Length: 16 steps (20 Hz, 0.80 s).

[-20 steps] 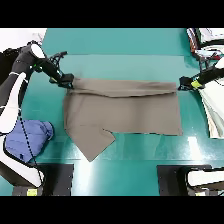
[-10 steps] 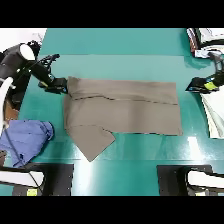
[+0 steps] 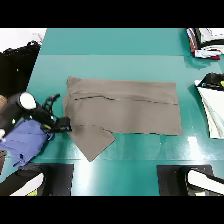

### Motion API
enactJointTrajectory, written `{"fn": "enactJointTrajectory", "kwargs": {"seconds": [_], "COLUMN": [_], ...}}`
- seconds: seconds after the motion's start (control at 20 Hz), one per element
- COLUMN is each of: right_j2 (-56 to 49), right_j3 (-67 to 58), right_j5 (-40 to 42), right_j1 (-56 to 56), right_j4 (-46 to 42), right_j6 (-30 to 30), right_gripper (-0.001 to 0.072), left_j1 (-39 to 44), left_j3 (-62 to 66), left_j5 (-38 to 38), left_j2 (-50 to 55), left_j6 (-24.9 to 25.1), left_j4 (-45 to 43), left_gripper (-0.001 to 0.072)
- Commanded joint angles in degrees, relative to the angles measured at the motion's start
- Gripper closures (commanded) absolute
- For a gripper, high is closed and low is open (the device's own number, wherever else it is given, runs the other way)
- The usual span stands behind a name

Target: Fold the shirts.

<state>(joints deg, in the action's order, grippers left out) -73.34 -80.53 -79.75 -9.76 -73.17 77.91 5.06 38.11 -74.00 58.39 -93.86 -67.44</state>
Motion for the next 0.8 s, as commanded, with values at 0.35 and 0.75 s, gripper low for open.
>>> {"fn": "enactJointTrajectory", "kwargs": {"seconds": [0.35, 0.75], "right_j2": [0.46, 4.46], "right_j3": [-0.07, 8.17], "right_j5": [-1.05, -3.80], "right_j1": [-0.11, -4.48], "right_j4": [0.17, -0.04], "right_j6": [0.02, 0.00], "right_gripper": [0.0276, 0.0277], "left_j1": [0.57, 0.57], "left_j3": [-12.81, -11.96], "left_j5": [13.25, 13.29], "left_j2": [-4.15, -4.17], "left_j6": [-0.66, 2.60], "left_j4": [10.86, 13.44], "left_gripper": [0.0238, 0.0684]}}
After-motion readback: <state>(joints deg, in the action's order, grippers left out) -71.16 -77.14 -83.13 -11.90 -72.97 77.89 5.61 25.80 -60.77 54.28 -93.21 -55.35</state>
